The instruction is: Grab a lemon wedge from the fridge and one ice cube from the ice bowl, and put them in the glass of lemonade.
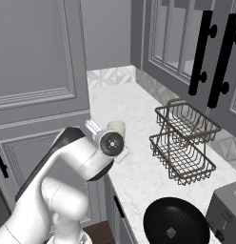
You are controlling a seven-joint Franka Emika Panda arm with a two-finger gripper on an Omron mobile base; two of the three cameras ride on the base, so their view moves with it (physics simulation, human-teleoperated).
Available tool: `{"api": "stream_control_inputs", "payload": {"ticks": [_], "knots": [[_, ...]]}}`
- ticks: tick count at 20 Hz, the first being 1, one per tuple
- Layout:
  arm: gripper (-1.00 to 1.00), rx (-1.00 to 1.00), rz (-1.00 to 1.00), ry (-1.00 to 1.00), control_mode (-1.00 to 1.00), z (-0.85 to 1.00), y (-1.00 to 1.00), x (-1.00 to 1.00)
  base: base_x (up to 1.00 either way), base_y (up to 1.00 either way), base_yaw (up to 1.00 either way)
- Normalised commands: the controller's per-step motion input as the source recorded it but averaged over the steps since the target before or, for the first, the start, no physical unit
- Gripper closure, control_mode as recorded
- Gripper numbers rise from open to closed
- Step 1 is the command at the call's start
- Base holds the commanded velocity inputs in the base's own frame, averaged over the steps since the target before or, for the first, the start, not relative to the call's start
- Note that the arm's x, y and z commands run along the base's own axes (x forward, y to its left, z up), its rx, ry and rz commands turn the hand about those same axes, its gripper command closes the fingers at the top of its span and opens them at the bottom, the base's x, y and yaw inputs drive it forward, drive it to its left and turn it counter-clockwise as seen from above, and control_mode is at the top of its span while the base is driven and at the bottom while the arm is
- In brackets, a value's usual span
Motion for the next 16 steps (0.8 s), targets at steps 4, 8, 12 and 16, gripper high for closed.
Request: {"api": "stream_control_inputs", "payload": {"ticks": [4, 8, 12, 16], "knots": [[1.0, -0.18, 0.21, 0.1, -1.0, 0.29, 0.0, 0.96, 0.0, 0.0, 0.0], [1.0, -0.15, 0.24, 0.11, -1.0, 0.05, 0.0, 1.0, 0.0, 0.0, 0.0], [1.0, -0.15, 0.27, 0.24, -1.0, -0.18, 0.0, 0.99, 0.0, 0.0, 0.0], [1.0, -0.14, 0.26, 0.08, -1.0, -0.31, -0.01, 0.38, 0.0, 0.0, 0.0]]}}
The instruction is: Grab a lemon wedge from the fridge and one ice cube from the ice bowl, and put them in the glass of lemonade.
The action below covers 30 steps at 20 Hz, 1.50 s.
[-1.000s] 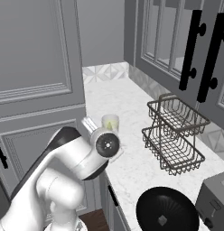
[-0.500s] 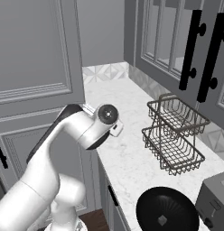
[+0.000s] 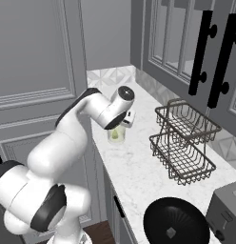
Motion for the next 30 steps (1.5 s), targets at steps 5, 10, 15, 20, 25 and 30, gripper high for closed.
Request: {"api": "stream_control_inputs", "payload": {"ticks": [5, 10, 15, 20, 25, 30], "knots": [[1.0, -0.14, 0.17, -0.07, -1.0, -0.23, -0.01, 0.12, 0.0, 0.0, 0.0], [1.0, -0.15, 0.15, -0.02, -1.0, -0.24, 0.0, 0.31, 0.0, 0.0, 0.0], [1.0, -0.18, 0.08, 0.0, -1.0, -0.36, 0.0, 0.59, 0.0, 0.0, 0.0], [1.0, -0.07, 0.03, 0.0, -1.0, -0.21, 0.02, 0.49, 0.0, 0.0, 0.0], [1.0, 0.0, 0.05, 0.02, -1.0, -0.17, 0.0, 0.58, 0.0, 0.0, 0.0], [1.0, -0.01, 0.04, 0.04, -1.0, -0.04, 0.0, 0.38, 0.0, 0.0, 0.0]]}}
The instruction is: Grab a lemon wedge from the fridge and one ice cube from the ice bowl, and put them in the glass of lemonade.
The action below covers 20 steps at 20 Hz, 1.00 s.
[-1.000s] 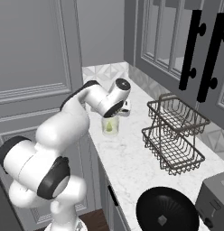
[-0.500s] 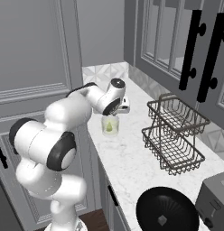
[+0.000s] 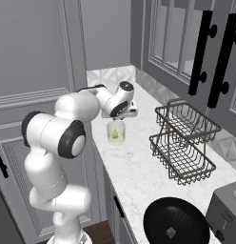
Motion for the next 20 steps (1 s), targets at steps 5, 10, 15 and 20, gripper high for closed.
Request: {"api": "stream_control_inputs", "payload": {"ticks": [5, 10, 15, 20], "knots": [[1.0, -0.03, 0.01, 0.06, -1.0, -0.03, 0.0, 0.29, 0.0, 0.0, 0.0], [1.0, -0.03, 0.0, 0.04, -1.0, -0.07, 0.0, 0.15, 0.0, 0.0, 0.0], [1.0, -0.02, 0.0, 0.02, -1.0, -0.1, 0.0, 0.11, 0.0, 0.0, 0.0], [1.0, -0.02, 0.0, 0.0, -1.0, -0.24, 0.0, 0.01, 0.0, 0.0, 0.0]]}}
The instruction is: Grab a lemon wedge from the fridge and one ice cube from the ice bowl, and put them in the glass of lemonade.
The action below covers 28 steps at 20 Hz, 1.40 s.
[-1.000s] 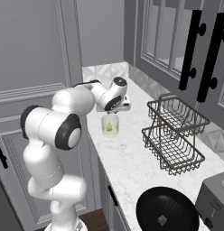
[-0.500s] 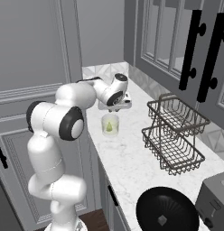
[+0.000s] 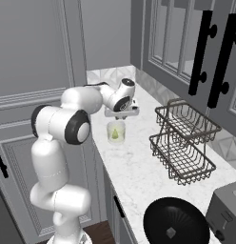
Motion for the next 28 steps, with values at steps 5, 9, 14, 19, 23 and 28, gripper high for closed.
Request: {"api": "stream_control_inputs", "payload": {"ticks": [5, 9, 14, 19, 23, 28], "knots": [[1.0, -0.02, 0.0, 0.0, -1.0, -0.18, 0.0, 0.01, 0.0, 0.0, 0.0], [1.0, -0.01, 0.0, 0.0, -1.0, -0.04, 0.01, 0.0, 0.0, 0.0, 0.0], [1.0, 0.0, 0.0, 0.0, -1.0, 0.0, 0.15, 0.0, 0.0, 0.0, 0.0], [1.0, 0.0, 0.0, 0.0, -1.0, -0.04, 0.07, 0.0, 0.0, 0.0, 0.0], [1.0, 0.0, 0.0, 0.0, -1.0, -0.18, 0.08, 0.0, 0.0, 0.0, 0.0], [1.0, 0.0, 0.0, 0.0, -1.0, -0.15, 0.03, 0.0, 0.0, 0.0, 0.0]]}}
